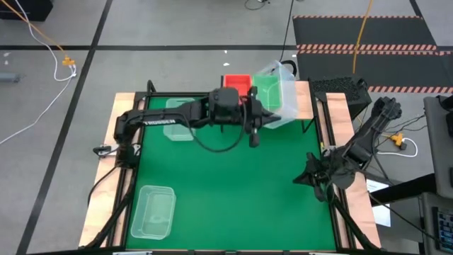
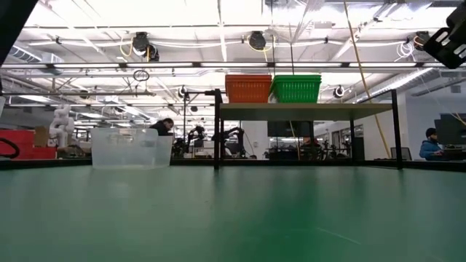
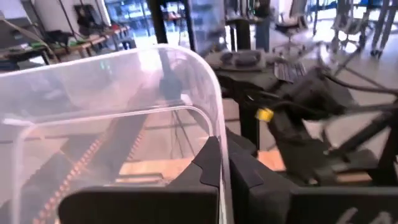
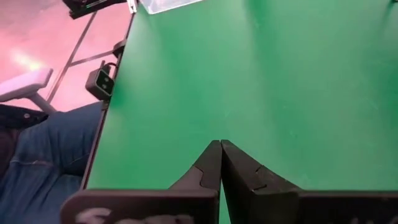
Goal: Stack baskets on shelf by color
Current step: Put the middle right transparent bin on the shelf
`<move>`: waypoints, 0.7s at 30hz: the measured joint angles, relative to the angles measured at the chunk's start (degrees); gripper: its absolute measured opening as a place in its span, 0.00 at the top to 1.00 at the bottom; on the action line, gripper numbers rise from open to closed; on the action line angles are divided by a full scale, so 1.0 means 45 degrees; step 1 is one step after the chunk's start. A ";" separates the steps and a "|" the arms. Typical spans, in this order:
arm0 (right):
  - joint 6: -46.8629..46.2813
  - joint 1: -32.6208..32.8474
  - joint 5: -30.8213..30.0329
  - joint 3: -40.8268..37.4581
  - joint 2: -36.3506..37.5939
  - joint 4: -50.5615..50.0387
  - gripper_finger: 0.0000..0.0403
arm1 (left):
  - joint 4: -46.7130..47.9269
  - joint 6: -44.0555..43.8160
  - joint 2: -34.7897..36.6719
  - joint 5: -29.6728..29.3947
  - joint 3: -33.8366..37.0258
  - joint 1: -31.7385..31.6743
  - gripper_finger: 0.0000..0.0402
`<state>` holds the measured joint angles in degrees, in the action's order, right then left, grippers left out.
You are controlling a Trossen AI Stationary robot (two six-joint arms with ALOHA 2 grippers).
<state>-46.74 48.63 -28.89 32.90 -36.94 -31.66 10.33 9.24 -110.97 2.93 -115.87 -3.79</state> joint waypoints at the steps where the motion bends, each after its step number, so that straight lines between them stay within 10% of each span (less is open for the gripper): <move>1: -0.0005 0.0029 0.0013 -0.0104 -0.0053 0.0130 1.00 | -0.0091 -0.0139 -0.0032 0.0284 0.0001 -0.0147 1.00; 21: 0.1989 -0.1117 -0.0585 -0.4582 -0.0387 0.7656 1.00 | -0.5033 0.2428 -0.1908 0.2732 0.0015 -0.0934 1.00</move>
<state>-37.79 43.60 -31.52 12.28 -38.68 2.79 -12.32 20.17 -119.56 15.23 -115.81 -8.00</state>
